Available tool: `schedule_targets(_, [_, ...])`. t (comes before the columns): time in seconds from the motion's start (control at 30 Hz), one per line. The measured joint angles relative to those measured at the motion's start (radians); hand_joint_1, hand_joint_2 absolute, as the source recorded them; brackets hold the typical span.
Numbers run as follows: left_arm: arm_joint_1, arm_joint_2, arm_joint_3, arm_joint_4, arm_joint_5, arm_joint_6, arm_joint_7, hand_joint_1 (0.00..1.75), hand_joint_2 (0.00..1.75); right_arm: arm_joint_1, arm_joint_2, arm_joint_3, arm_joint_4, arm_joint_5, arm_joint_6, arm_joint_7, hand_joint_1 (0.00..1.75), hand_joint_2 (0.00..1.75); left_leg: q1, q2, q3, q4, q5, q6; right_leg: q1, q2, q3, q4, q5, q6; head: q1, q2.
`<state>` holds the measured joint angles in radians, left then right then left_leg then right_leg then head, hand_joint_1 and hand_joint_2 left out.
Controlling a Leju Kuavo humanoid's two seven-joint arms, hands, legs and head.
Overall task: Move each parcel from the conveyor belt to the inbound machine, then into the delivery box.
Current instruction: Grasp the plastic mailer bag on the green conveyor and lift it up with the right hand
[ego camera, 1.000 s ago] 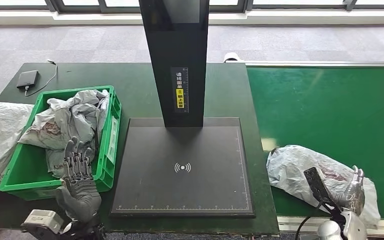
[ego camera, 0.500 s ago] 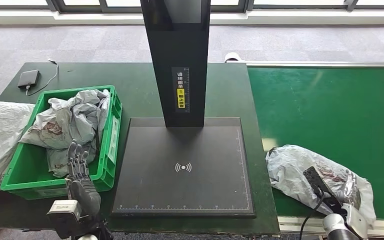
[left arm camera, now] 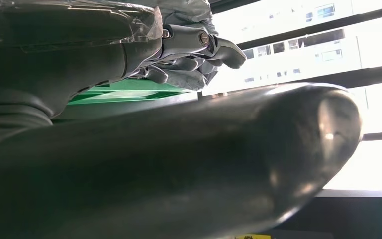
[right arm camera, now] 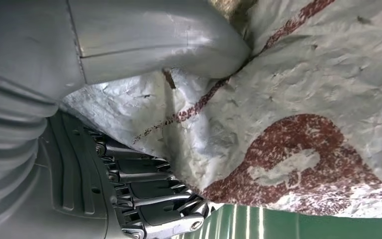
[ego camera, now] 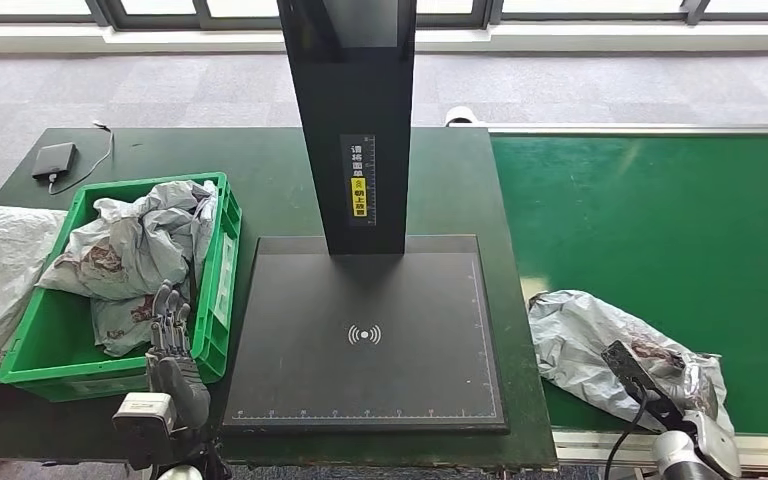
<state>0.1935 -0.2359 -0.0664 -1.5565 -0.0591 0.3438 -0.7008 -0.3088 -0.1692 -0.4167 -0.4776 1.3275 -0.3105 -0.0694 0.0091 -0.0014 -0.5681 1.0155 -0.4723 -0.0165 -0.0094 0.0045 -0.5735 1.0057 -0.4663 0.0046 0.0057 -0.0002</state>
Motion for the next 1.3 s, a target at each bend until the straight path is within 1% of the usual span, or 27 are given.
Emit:
schedule_targets(0.03, [0.0, 0.0, 0.0, 0.001, 0.0, 0.001, 0.0, 0.0, 0.0, 0.0, -0.001, 0.001, 0.0, 0.0, 0.001, 0.0, 1.73, 1.75, 0.0, 0.0, 0.001, 0.0, 0.0, 0.0, 0.0, 0.0, 0.001, 0.0, 0.0, 0.0, 0.0, 0.0])
schedule_targets(0.1, [0.0, 0.001, 0.0, 0.004, 0.002, 0.013, 0.0, 0.0, 0.0, -0.002, -0.002, 0.004, 0.0, 0.0, 0.002, -0.005, 1.75, 1.75, 0.0, 0.0, 0.002, 0.0, 0.0, 0.0, 0.0, 0.0, 0.002, 0.0, 0.0, 0.0, 0.0, 0.0])
schedule_targets(0.2, [0.006, 0.003, -0.004, 0.002, 0.017, 0.062, 0.0, 0.0, 0.0, -0.006, -0.001, 0.014, 0.0, -0.01, -0.011, -0.016, 1.75, 1.75, 0.0, 0.001, -0.002, 0.0, -0.001, -0.001, 0.001, 0.001, 0.004, 0.0, 0.0, 0.0, 0.0, 0.0])
schedule_targets(0.3, [0.025, 0.012, -0.018, -0.01, 0.034, 0.128, 0.0, 0.0, 0.0, -0.012, 0.007, 0.024, 0.0, -0.039, -0.053, -0.034, 1.75, 1.75, 0.001, 0.001, -0.005, 0.0, -0.002, -0.001, 0.001, 0.001, 0.005, 0.0, -0.001, -0.001, 0.0, 0.0])
schedule_targets(0.37, [0.038, 0.021, -0.034, -0.02, 0.043, 0.169, -0.001, 0.0, 0.0, -0.016, 0.018, 0.026, -0.002, -0.08, -0.091, -0.076, 1.75, 1.75, 0.001, 0.001, -0.005, 0.0, -0.002, -0.001, 0.001, 0.001, 0.004, 0.0, -0.001, -0.001, 0.0, 0.0])
schedule_targets(0.47, [0.051, 0.035, -0.063, -0.031, 0.053, 0.224, -0.001, 0.0, 0.0, -0.019, 0.041, 0.026, -0.022, -0.175, -0.15, -0.189, 1.75, 1.75, 0.001, 0.001, -0.003, -0.001, -0.001, -0.002, 0.001, 0.001, 0.002, 0.0, -0.001, -0.001, 0.0, 0.0])
schedule_targets(0.53, [0.053, 0.044, -0.082, -0.036, 0.06, 0.252, -0.001, 0.0, 0.0, -0.01, 0.063, 0.026, -0.062, -0.28, -0.179, -0.296, 1.75, 1.75, 0.001, 0.0, 0.0, -0.001, 0.0, -0.002, 0.001, 0.0, 0.001, 0.001, 0.0, -0.002, 0.0, 0.0])
schedule_targets(0.6, [0.053, 0.056, -0.103, -0.039, 0.065, 0.286, -0.002, 0.0, 0.0, 0.017, 0.089, 0.026, -0.139, -0.441, -0.188, -0.431, 1.75, 1.75, 0.001, -0.002, 0.0, -0.001, 0.001, -0.002, 0.001, -0.002, 0.001, 0.001, -0.001, -0.002, 0.0, 0.0])
schedule_targets(0.67, [0.052, 0.069, -0.126, -0.043, 0.056, 0.321, -0.002, 0.0, 0.0, 0.055, 0.118, 0.026, -0.244, -0.62, -0.165, -0.546, 1.75, 1.75, 0.001, -0.004, 0.0, -0.001, 0.001, -0.002, 0.001, -0.003, 0.001, 0.001, -0.001, -0.002, 0.0, 0.0])
schedule_targets(0.73, [0.052, 0.076, -0.148, -0.053, 0.03, 0.342, -0.002, 0.0, 0.0, 0.094, 0.142, 0.033, -0.351, -0.774, -0.131, -0.607, 1.75, 1.75, 0.001, -0.004, -0.001, -0.001, 0.001, -0.002, 0.001, -0.003, 0.001, 0.001, -0.002, -0.002, 0.0, 0.0])
schedule_targets(0.8, [0.053, 0.078, -0.161, -0.066, 0.01, 0.348, -0.002, 0.0, 0.0, 0.128, 0.157, 0.051, -0.445, -0.869, -0.113, -0.628, 1.75, 1.75, 0.0, -0.004, -0.002, -0.001, 0.0, -0.002, 0.0, -0.003, 0.0, 0.001, -0.002, -0.002, 0.0, 0.0])
schedule_targets(0.87, [0.053, 0.08, -0.17, -0.076, -0.001, 0.35, -0.002, 0.0, 0.0, 0.153, 0.166, 0.07, -0.516, -0.91, -0.115, -0.632, 1.75, 1.75, 0.0, -0.004, -0.002, -0.001, 0.0, -0.002, 0.0, -0.003, 0.0, 0.001, -0.002, -0.002, 0.0, 0.0])
schedule_targets(0.97, [0.06, 0.081, -0.181, -0.094, -0.024, 0.35, -0.002, 0.0, 0.0, 0.194, 0.17, 0.117, -0.621, -1.02, -0.162, -0.633, 1.75, 1.75, 0.0, -0.004, -0.002, -0.001, 0.0, -0.001, -0.001, -0.004, 0.0, 0.001, -0.003, -0.001, 0.0, 0.0])
schedule_targets(1.07, [0.072, 0.082, -0.189, -0.12, -0.039, 0.35, -0.002, 0.0, 0.0, 0.233, 0.17, 0.204, -0.736, -1.115, -0.202, -0.633, 1.75, 1.75, 0.0, -0.004, -0.003, -0.001, 0.0, -0.001, -0.001, -0.003, 0.0, 0.001, -0.002, -0.001, 0.0, 0.0])
schedule_targets(1.17, [0.076, 0.087, -0.204, -0.143, -0.028, 0.35, -0.002, 0.0, 0.0, 0.25, 0.17, 0.303, -0.791, -1.105, -0.2, -0.634, 1.75, 1.75, 0.0, -0.003, -0.002, -0.001, -0.001, -0.001, -0.001, -0.002, 0.0, 0.001, -0.003, -0.001, 0.0, 0.0])
schedule_targets(1.3, [0.072, 0.104, -0.223, -0.154, -0.002, 0.333, -0.002, 0.0, 0.0, 0.235, 0.18, 0.421, -0.776, -1.061, -0.187, -0.633, 1.75, 1.75, 0.001, -0.003, -0.002, -0.001, 0.0, -0.002, 0.0, -0.003, 0.0, 0.001, -0.003, -0.002, 0.0, 0.0])
